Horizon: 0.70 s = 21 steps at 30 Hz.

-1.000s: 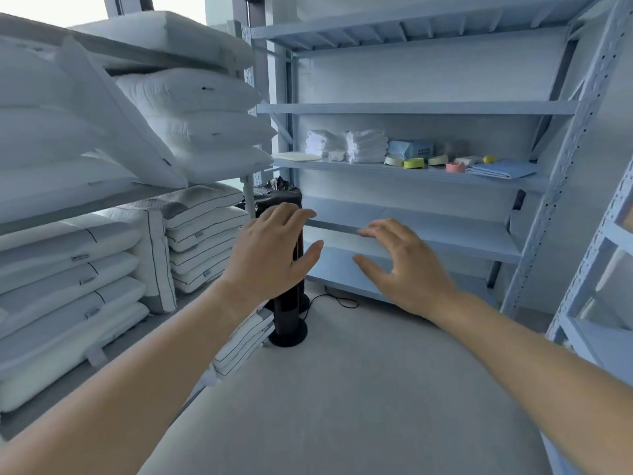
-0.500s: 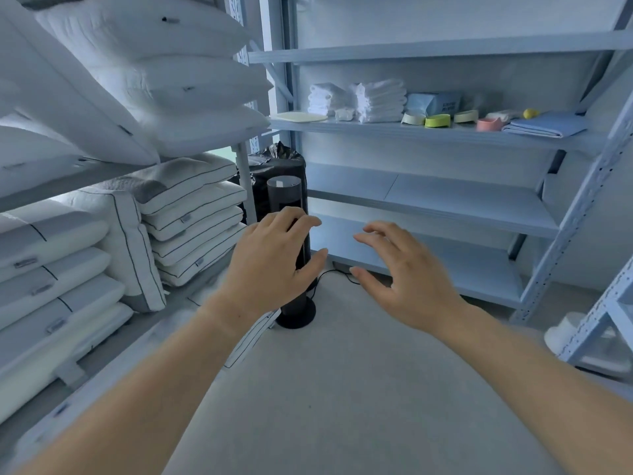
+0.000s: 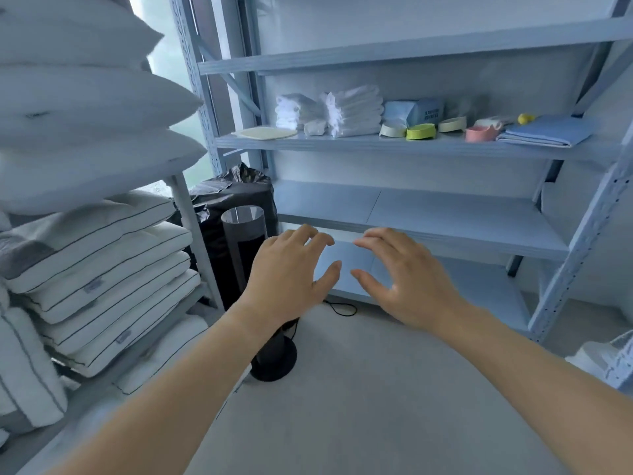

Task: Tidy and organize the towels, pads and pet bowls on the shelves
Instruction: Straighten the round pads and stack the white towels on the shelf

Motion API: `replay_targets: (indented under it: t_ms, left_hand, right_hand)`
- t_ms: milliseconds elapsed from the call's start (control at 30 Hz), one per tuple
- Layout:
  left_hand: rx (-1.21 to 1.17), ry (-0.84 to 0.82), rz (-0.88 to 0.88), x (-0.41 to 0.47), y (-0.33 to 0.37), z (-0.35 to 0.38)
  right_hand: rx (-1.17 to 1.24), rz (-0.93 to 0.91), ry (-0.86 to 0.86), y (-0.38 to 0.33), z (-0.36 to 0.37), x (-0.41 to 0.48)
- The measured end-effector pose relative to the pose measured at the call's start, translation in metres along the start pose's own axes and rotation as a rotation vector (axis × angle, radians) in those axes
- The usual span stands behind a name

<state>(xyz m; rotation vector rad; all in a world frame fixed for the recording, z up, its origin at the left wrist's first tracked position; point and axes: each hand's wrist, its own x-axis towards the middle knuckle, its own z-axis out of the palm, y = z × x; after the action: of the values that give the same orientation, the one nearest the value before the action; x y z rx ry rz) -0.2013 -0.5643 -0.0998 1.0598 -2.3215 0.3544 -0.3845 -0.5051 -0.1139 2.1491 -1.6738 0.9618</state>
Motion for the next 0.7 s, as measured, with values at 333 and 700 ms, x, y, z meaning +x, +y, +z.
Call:
replay_targets:
  t_ms: [333, 700]
  left_hand:
    - [-0.019, -0.069, -0.074, 0.104, -0.061, 0.103]
    - [-0.078, -0.063, -0.229, 0.192, -0.194, 0.212]
  right_hand:
    - [0.063, -0.026, -0.073, 0.115, 0.08, 0.096]
    - [0.23, -0.054, -0.168, 0.185, 0.224, 0.259]
